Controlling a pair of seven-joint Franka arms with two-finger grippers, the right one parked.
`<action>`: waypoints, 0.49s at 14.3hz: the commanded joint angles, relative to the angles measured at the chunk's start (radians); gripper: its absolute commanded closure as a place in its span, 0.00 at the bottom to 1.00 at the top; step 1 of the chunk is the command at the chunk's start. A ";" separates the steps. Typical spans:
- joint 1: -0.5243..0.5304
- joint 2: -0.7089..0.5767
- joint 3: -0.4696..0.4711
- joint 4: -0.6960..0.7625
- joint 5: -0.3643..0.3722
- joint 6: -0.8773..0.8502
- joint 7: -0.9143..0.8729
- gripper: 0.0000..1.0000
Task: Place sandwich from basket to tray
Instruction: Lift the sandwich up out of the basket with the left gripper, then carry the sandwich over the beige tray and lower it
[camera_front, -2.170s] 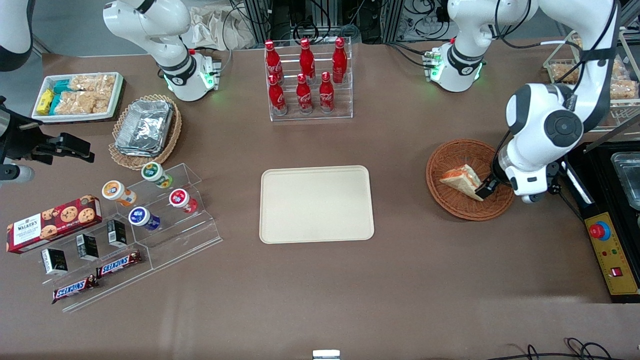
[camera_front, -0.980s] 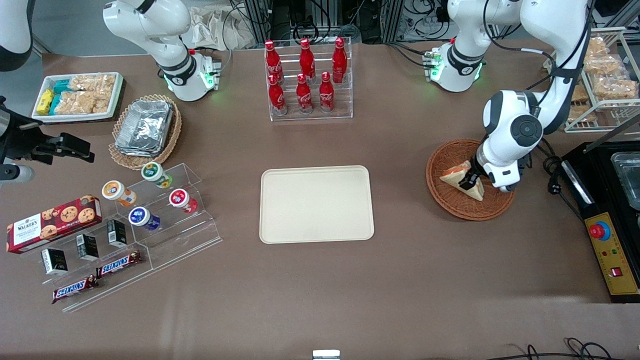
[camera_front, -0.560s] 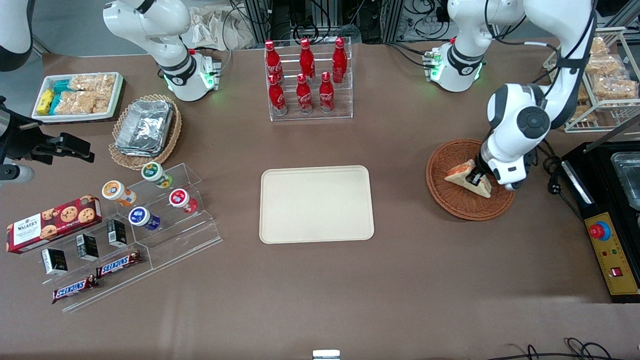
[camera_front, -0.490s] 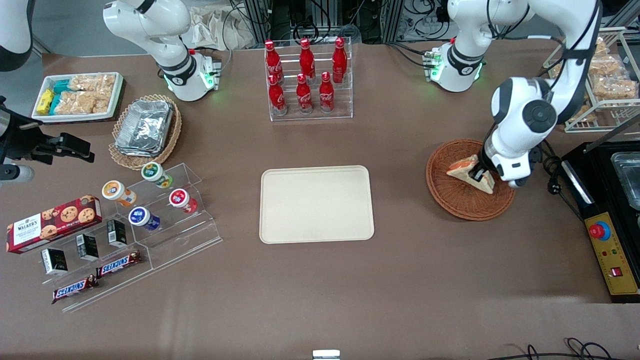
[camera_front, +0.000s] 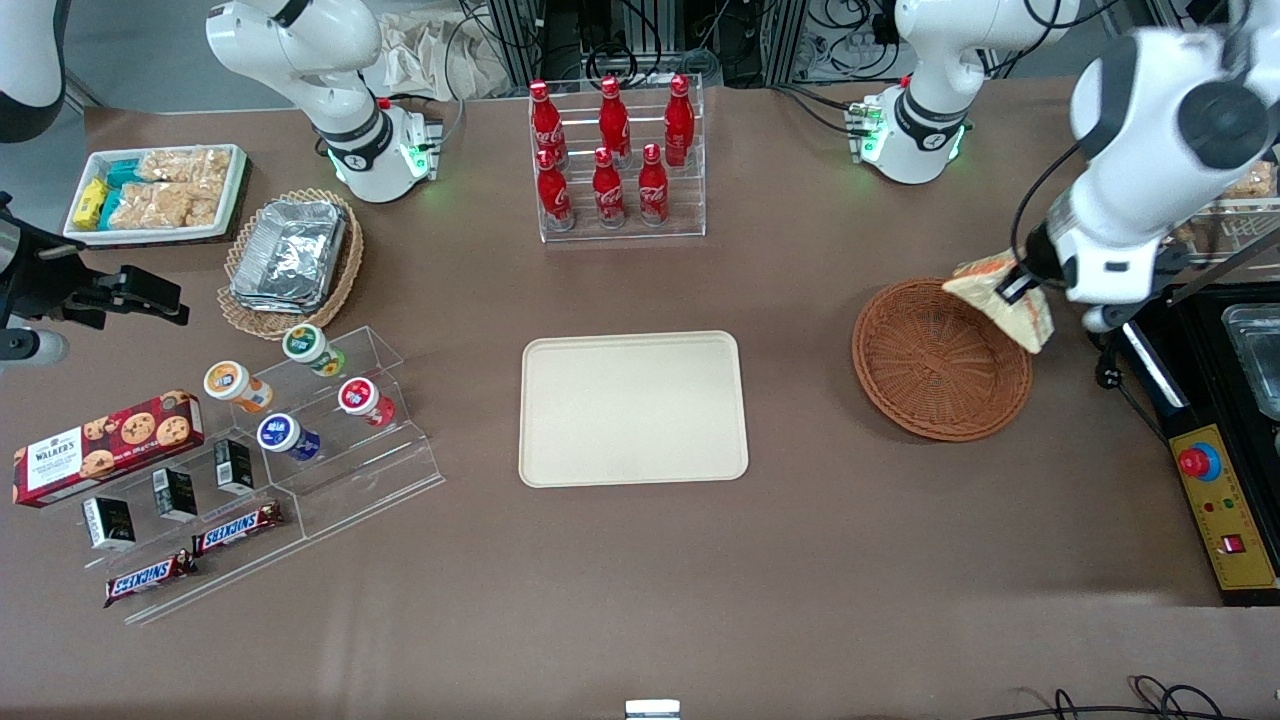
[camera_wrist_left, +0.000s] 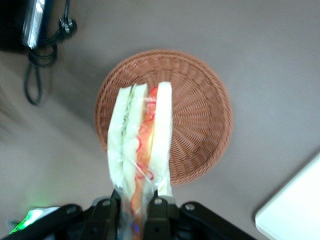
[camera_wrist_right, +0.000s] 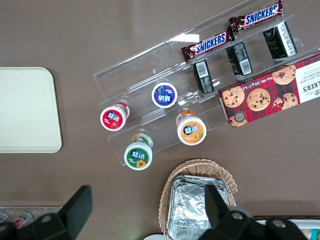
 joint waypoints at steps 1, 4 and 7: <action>-0.024 0.042 -0.051 0.211 -0.004 -0.163 0.155 1.00; -0.024 0.105 -0.189 0.355 -0.008 -0.221 0.206 1.00; -0.022 0.236 -0.390 0.377 -0.027 -0.156 0.075 1.00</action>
